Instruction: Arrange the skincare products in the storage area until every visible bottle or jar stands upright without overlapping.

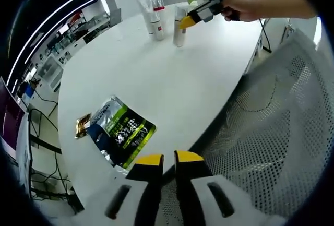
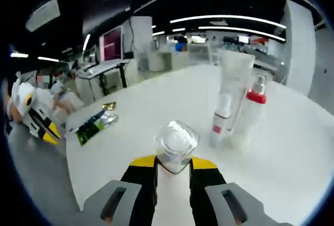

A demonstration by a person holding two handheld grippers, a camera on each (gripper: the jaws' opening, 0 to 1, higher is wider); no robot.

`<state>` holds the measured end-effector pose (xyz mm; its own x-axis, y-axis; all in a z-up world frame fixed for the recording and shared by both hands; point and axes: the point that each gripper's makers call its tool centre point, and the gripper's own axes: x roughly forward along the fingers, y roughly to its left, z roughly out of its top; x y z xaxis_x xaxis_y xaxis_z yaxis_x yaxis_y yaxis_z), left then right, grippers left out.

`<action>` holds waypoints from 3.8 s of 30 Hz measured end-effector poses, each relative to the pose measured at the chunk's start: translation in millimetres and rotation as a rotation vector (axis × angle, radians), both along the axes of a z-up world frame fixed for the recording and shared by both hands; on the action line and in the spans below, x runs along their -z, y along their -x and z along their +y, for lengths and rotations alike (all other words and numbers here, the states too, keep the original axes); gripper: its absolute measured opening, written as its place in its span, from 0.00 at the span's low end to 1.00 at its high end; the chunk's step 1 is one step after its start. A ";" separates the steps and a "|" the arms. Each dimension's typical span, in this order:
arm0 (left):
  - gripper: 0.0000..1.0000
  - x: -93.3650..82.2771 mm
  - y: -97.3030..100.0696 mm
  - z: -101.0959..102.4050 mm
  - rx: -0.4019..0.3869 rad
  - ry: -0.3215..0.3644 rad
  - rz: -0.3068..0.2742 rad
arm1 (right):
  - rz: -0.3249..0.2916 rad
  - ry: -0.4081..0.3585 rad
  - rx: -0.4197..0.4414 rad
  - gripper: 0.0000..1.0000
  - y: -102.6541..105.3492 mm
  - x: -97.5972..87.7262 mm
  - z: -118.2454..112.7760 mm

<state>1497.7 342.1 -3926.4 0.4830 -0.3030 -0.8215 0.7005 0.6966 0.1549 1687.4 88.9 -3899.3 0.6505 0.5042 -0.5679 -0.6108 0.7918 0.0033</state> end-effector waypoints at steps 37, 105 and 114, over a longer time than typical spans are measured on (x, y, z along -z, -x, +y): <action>0.03 -0.2 -1.3 3.9 -0.016 -0.011 -0.010 | -0.004 0.178 0.026 0.18 -93.7 10.7 -43.7; 0.01 1.2 -2.7 6.0 -0.022 -0.021 -0.007 | 0.057 0.170 0.109 0.19 -87.0 39.0 -67.5; 0.01 0.7 -2.7 6.4 -0.028 -0.022 -0.008 | 0.046 0.167 0.114 0.18 -95.1 35.7 -71.8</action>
